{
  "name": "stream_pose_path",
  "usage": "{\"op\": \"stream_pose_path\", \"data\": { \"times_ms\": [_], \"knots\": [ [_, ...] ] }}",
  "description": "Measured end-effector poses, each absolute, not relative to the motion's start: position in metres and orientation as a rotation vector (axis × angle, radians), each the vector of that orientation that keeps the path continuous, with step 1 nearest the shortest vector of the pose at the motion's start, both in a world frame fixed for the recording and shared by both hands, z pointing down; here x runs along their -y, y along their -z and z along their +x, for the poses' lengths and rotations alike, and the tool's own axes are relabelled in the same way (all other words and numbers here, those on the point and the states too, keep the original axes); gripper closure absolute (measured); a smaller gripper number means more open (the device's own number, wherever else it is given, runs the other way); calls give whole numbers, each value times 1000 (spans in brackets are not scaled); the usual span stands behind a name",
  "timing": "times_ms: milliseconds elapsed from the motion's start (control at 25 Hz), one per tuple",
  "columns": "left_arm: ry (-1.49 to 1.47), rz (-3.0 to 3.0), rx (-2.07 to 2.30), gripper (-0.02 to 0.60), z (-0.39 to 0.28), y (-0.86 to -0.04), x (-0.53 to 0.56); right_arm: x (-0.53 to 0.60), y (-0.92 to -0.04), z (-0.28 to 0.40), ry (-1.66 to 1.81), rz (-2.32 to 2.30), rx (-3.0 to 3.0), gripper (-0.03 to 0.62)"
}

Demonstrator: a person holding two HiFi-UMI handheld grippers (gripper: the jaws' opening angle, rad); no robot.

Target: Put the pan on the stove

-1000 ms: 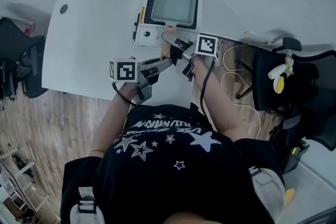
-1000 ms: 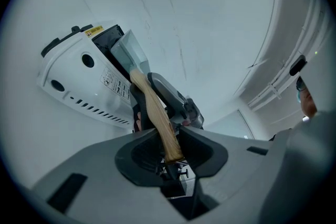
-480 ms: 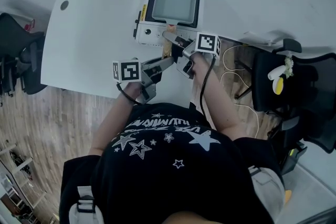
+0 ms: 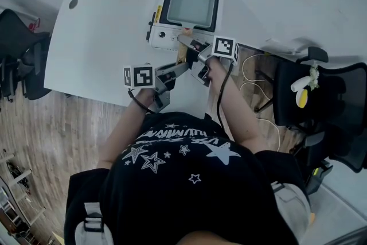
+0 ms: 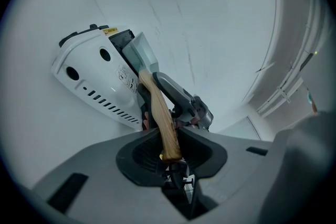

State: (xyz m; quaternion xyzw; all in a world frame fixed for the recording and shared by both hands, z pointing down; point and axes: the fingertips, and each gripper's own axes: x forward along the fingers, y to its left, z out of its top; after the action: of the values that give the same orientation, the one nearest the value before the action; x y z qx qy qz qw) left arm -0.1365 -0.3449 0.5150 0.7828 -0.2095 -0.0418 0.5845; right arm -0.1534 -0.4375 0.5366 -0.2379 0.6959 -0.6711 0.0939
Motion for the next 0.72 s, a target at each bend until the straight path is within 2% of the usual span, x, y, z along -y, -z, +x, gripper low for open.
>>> {"op": "stream_pose_path", "data": {
  "times_ms": [440,720],
  "knots": [
    [113,1882,555,466,-137,-512,343,425,-528,-144,1990,-626,-2036,419],
    [142,1902,651,395,-136,-510,342,409,-528,-133,2006,-603,-2096,393]
  ]
}}
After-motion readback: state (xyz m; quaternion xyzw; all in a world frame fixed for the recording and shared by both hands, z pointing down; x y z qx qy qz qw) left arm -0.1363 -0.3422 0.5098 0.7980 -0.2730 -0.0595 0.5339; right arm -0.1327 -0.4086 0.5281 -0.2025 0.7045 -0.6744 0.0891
